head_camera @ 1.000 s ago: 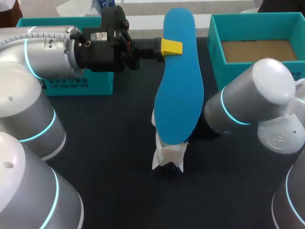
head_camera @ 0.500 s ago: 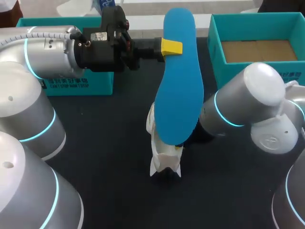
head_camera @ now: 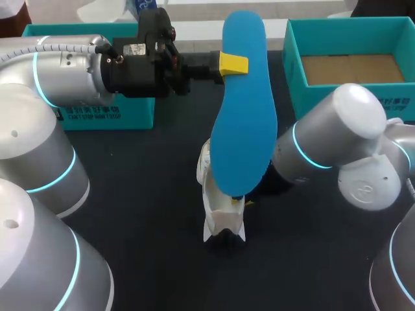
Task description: Take the shoe out of the shoebox, open the shoe tongue, remove and reinsert the insole, then place the shoe into the shoebox
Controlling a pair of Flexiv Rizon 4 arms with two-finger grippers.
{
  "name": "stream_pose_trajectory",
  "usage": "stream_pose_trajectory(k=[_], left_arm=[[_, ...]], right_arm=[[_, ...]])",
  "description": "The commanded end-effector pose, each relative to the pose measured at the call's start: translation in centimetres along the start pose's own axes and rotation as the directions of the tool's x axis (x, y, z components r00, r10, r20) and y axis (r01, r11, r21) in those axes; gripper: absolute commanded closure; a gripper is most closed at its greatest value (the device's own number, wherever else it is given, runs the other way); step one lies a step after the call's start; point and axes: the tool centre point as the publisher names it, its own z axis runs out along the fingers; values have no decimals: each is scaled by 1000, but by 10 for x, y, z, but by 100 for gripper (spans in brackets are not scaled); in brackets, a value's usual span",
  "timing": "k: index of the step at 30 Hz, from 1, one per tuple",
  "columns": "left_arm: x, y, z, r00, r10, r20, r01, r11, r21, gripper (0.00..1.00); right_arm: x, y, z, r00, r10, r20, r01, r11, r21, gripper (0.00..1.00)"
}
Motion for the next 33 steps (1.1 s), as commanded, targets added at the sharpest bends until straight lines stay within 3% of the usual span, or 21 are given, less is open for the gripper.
stream_pose_trajectory(k=[1, 4, 9, 12, 33], left_arm=[[-1, 0, 3, 1000, 0, 1, 0, 1000, 1, 100], [-1, 0, 3, 1000, 0, 1, 0, 1000, 1, 100], [-1, 0, 3, 1000, 0, 1, 0, 1000, 1, 100], [-1, 0, 3, 1000, 0, 1, 0, 1000, 1, 100], [-1, 0, 3, 1000, 0, 1, 0, 1000, 1, 100]], right_arm=[[0, -2, -9, 999, 1, -41, 0, 1000, 12, 0], [2, 0, -19, 998, -5, -62, 7, 1000, 29, 0], [7, 0, -39, 985, 4, -174, -7, 1000, -18, 0], [10, -2, -51, 978, 11, -207, -10, 1000, 7, 0], [10, -2, -51, 978, 11, -207, -10, 1000, 7, 0]])
